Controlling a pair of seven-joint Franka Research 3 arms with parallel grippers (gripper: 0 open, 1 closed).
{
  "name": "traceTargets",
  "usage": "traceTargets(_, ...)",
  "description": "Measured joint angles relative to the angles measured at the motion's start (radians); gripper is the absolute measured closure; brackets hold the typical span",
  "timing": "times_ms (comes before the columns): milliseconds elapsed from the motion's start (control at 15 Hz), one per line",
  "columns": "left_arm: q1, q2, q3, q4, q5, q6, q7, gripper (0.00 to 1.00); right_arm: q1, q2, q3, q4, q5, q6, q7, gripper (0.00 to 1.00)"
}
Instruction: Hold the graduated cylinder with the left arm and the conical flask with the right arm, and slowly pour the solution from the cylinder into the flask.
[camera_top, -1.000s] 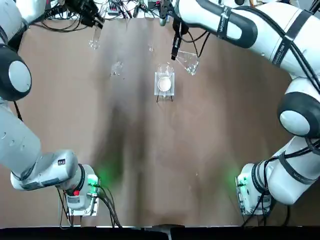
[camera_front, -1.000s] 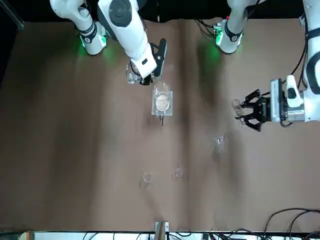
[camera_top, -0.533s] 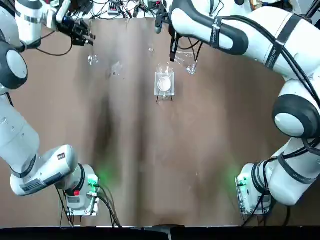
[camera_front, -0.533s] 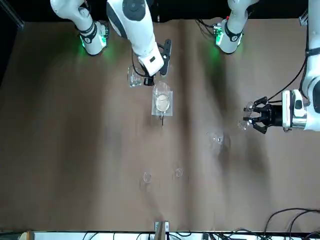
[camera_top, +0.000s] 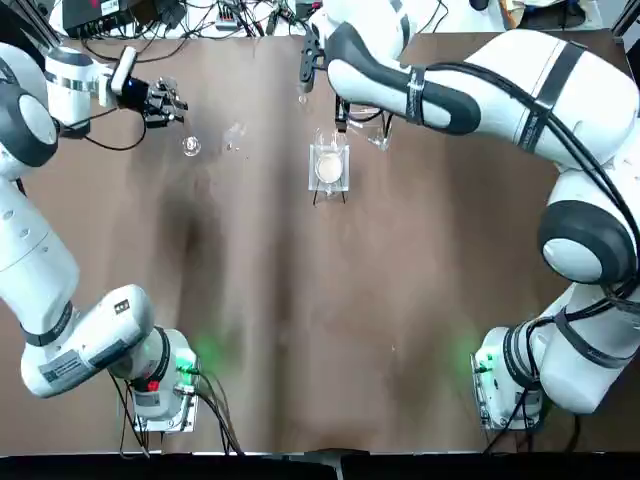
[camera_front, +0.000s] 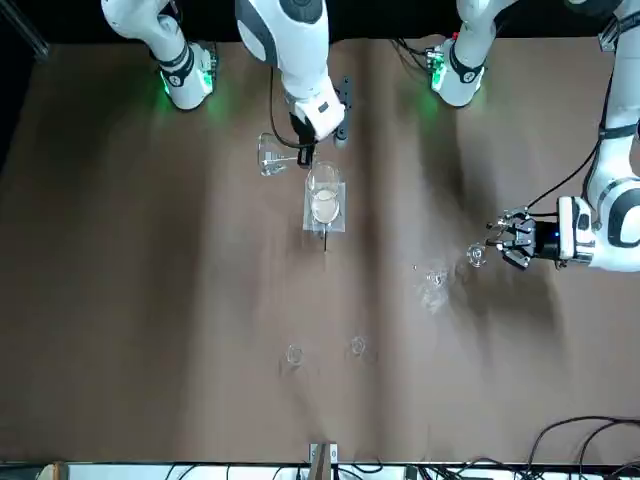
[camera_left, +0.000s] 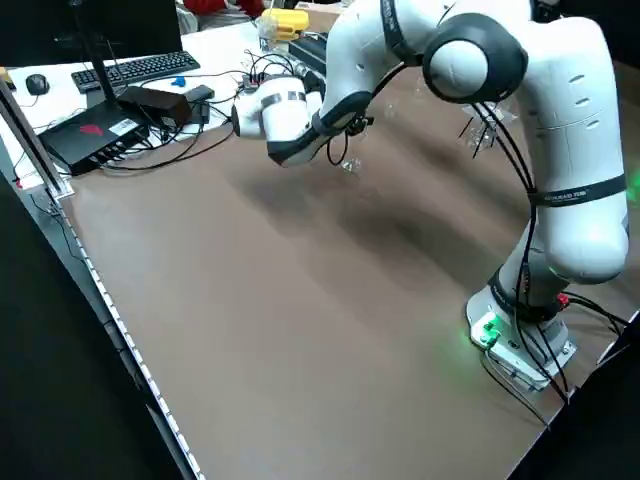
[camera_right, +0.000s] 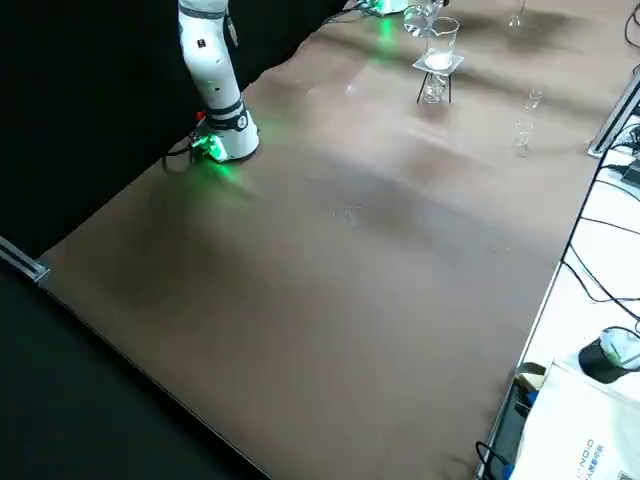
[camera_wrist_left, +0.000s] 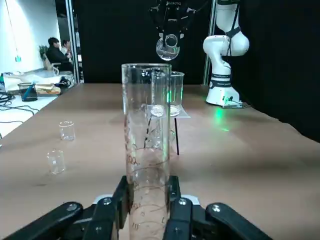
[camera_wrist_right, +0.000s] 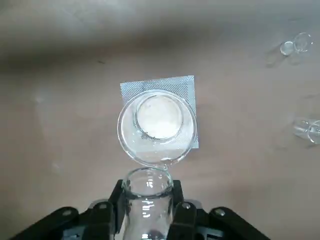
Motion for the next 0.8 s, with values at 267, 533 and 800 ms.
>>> traceTargets(267, 0.01, 0.06, 0.0, 0.0, -0.003, 0.0, 0.05, 0.66, 0.017, 0.04, 0.0, 0.052, -0.042, -0.034, 0.004, 0.61)
traceTargets(533, 0.016, 0.097, 0.001, 0.001, -0.004, 0.0, 0.084, 0.66, 0.025, 0.079, 0.0, 0.09, -0.098, -0.048, 0.004, 0.61)
traceTargets(800, 0.021, 0.111, 0.001, 0.001, -0.004, 0.0, 0.094, 0.66, 0.043, 0.085, 0.0, 0.091, -0.147, -0.051, 0.004, 0.61)
